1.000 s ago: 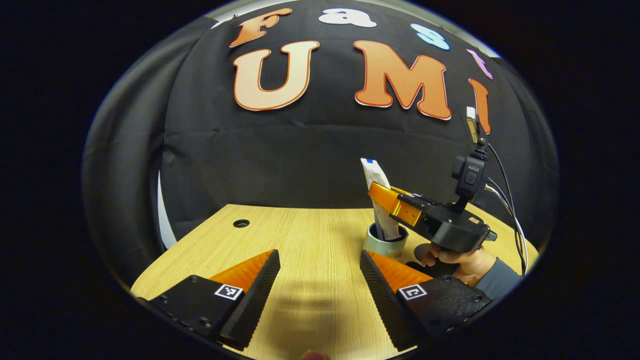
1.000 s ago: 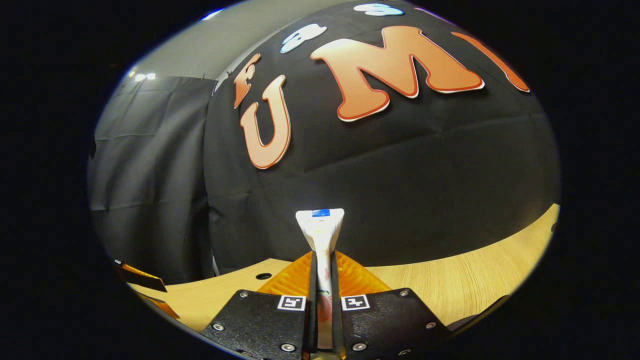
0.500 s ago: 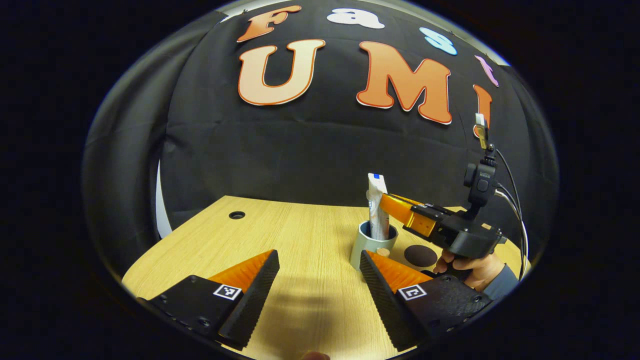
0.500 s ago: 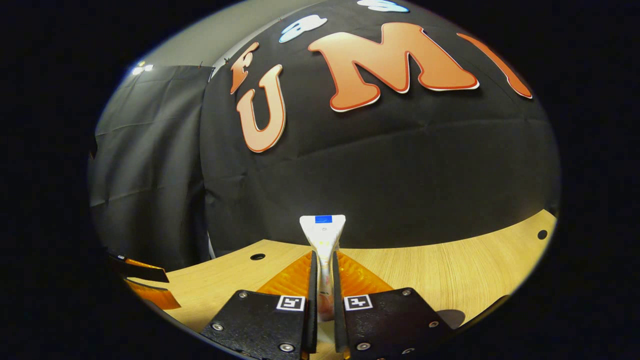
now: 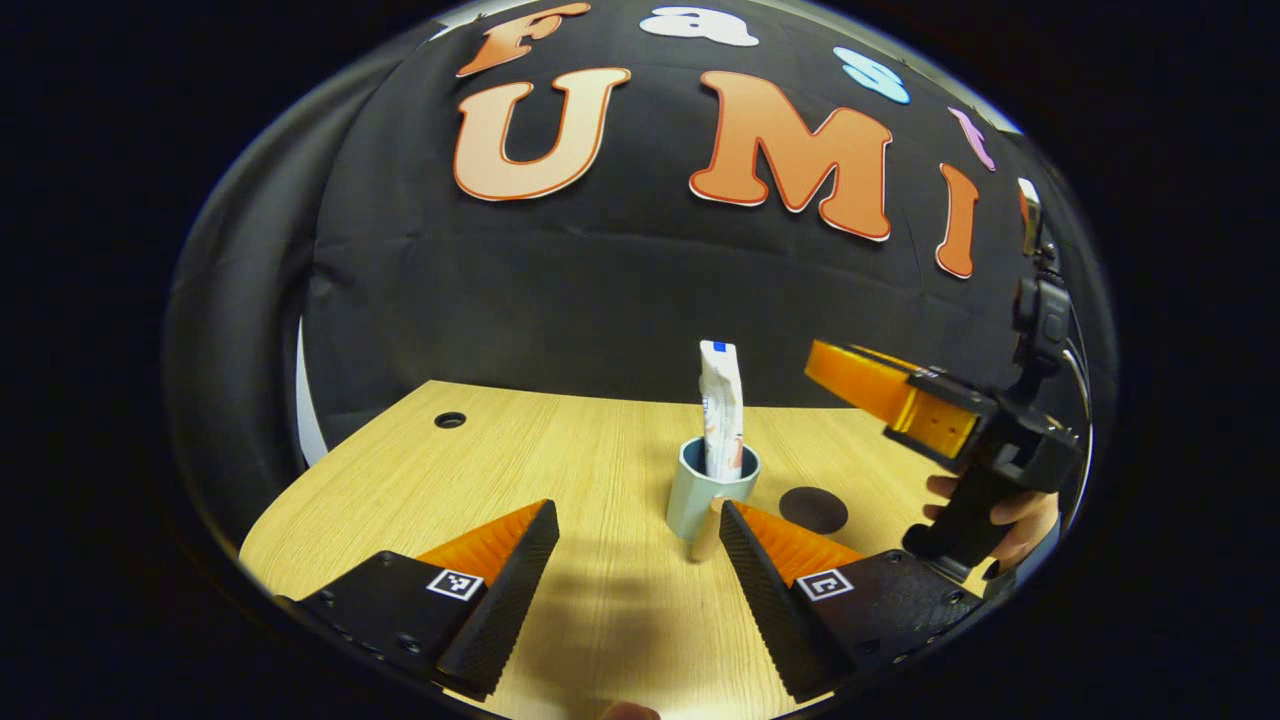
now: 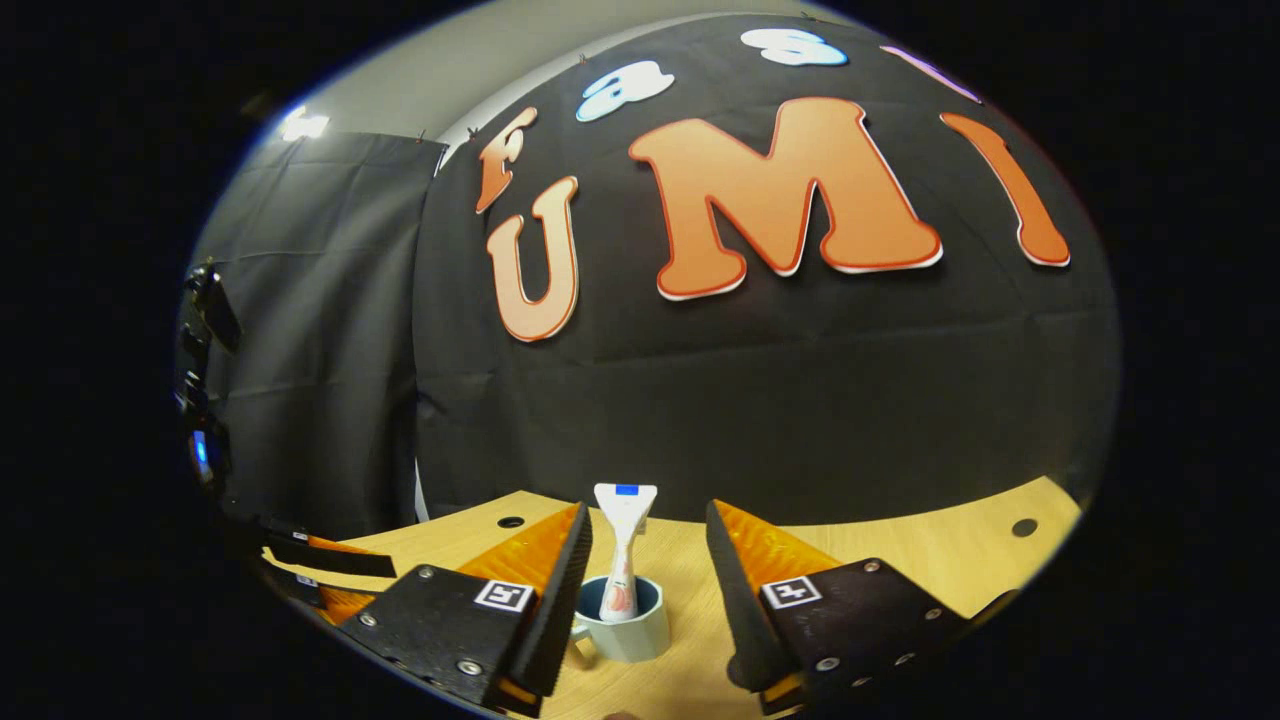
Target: Put the toothbrush and toothpaste on the desktop into the cup, then pick up the cup and place it on the coaster on the desktop.
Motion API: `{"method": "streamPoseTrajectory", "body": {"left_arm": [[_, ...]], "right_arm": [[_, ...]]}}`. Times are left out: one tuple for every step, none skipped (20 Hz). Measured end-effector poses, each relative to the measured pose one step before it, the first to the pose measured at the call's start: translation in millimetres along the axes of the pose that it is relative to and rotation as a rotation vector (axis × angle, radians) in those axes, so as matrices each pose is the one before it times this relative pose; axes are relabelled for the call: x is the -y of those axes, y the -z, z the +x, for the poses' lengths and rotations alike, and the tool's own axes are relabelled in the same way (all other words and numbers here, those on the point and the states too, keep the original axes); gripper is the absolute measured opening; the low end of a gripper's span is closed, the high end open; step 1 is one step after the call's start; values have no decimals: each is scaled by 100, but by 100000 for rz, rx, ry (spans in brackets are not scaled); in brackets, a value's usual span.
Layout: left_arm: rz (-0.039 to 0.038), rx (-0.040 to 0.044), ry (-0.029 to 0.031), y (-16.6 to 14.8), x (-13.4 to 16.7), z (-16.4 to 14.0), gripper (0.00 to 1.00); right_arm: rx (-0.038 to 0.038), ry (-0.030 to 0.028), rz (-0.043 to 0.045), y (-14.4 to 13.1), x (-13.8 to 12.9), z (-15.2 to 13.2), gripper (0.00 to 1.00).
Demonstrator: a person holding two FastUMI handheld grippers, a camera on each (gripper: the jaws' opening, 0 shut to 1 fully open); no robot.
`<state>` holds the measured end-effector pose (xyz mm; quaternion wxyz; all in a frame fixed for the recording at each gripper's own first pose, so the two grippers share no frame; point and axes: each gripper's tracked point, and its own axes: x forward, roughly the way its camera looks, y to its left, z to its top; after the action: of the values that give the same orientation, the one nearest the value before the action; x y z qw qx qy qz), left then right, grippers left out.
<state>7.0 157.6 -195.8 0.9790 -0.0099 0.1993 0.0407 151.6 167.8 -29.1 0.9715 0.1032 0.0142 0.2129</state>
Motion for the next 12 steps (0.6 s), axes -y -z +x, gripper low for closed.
{"method": "streamPoseTrajectory", "body": {"left_arm": [[487,-351,240,-399,798,483,97],[586,-227,667,-288,397,382,97],[377,68,757,-159,415,368,97],[653,-529,1193,-190,595,334,97],[-173,-524,2122,-64,785,556,97],[-219,-2467,1849,244,796,661,97],[-146,-1715,823,339,479,625,97],[-722,-1063,906,4,357,701,98],[-393,-1160,1127,-97,528,647,98],[-104,-1806,368,22,368,734,97],[94,-1902,665,127,197,442,98],[-225,-2373,1486,128,347,458,98]], "right_arm": [[1742,727,-431,-1237,604,-1412,77],[737,543,-398,-679,473,-980,82],[470,583,-557,-603,530,-832,84],[828,464,-687,-547,467,-940,87],[1099,781,-872,-436,450,-832,87],[1206,1554,-482,-366,659,-957,89],[150,744,-844,-54,514,-939,90],[112,874,-586,-49,512,-932,92],[-111,699,-735,-61,617,-920,93],[-381,1072,-708,-140,646,-870,93],[-569,863,-580,-210,695,-783,93],[-376,1210,-249,-464,657,-848,94]]}}
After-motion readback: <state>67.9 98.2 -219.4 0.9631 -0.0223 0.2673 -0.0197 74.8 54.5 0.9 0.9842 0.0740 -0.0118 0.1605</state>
